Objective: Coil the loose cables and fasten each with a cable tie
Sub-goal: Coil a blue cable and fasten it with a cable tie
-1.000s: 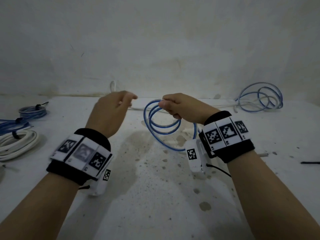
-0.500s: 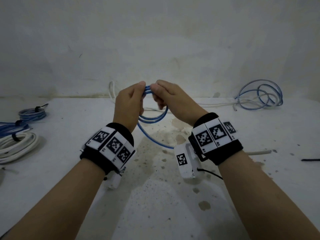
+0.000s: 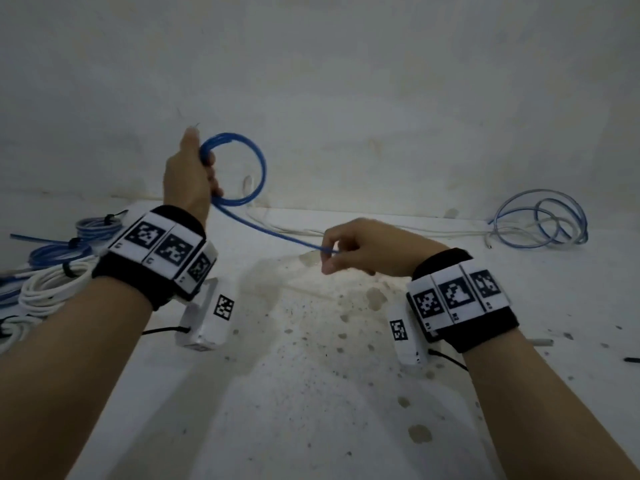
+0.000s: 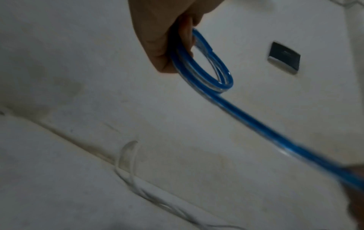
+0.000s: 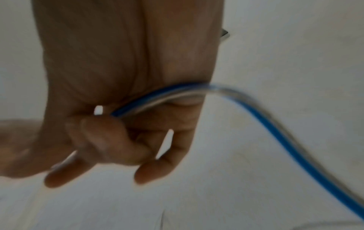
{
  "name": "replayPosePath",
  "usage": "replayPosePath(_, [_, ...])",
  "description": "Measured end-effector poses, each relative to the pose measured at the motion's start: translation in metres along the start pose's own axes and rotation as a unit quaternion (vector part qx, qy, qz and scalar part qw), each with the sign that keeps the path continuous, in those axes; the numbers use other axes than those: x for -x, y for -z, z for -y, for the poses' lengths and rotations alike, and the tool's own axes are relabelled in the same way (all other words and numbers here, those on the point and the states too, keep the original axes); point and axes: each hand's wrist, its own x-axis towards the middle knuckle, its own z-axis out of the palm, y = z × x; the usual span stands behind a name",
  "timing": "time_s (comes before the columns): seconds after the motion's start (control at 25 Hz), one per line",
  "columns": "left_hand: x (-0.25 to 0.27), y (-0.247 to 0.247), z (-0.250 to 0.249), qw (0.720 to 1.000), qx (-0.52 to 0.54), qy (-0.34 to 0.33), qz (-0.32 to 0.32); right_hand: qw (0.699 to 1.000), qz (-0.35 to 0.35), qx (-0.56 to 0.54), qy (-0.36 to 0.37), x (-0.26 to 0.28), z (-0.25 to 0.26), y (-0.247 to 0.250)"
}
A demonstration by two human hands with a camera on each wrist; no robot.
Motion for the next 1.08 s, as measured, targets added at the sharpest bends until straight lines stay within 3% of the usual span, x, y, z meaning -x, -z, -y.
replayPosePath(0.08, [-0.004, 0.016, 0.004, 0.998, 0.01, 0.053, 0.019, 0.989, -0.122, 0.073, 0.032, 0.0, -0.004, 0.007])
replayPosePath(0.2, [-0.001, 0.026, 0.011, 0.992, -0.035, 0.085, 0.083, 0.89, -0.314, 0.331, 0.012, -0.005, -0.007, 0.002])
replayPosePath(0.24, [0.0, 0.026, 0.014, 0.989, -0.063, 0.083, 0.103, 0.887, -0.312, 0.339, -0.026, -0.005, -0.006, 0.0])
replayPosePath(0.28, [0.003, 0.025, 0.017, 0.985, -0.091, 0.08, 0.123, 0.908, -0.286, 0.3, -0.063, -0.003, -0.005, -0.001])
replayPosePath(0.36, [0.01, 0.02, 0.024, 0.973, -0.145, 0.069, 0.166, 0.962, -0.23, 0.119, -0.087, -0.004, -0.006, 0.003])
replayPosePath(0.4, [0.017, 0.017, 0.028, 0.964, -0.174, 0.059, 0.192, 0.972, -0.217, 0.037, -0.077, -0.005, -0.005, 0.006])
replayPosePath(0.56, [0.044, 0.0, 0.037, 0.926, -0.232, 0.005, 0.299, 0.953, -0.27, -0.138, 0.008, -0.016, 0.014, 0.008])
replayPosePath(0.64, [0.053, -0.006, 0.034, 0.919, -0.218, -0.025, 0.327, 0.937, -0.228, -0.261, 0.038, -0.02, 0.023, 0.005])
replayPosePath(0.76, [0.058, -0.007, 0.031, 0.915, -0.203, -0.068, 0.341, 0.95, -0.16, -0.264, 0.04, -0.021, 0.035, 0.003])
replayPosePath(0.88, [0.061, -0.007, 0.033, 0.914, -0.227, -0.104, 0.318, 0.963, -0.135, -0.23, 0.04, -0.026, 0.044, 0.002])
replayPosePath(0.96, [0.062, -0.007, 0.034, 0.925, -0.218, -0.091, 0.298, 0.976, -0.114, -0.18, 0.038, -0.03, 0.045, -0.002])
replayPosePath(1.08, [0.058, -0.007, 0.037, 0.939, -0.173, -0.016, 0.298, 0.987, -0.085, -0.136, 0.01, -0.033, 0.043, -0.005])
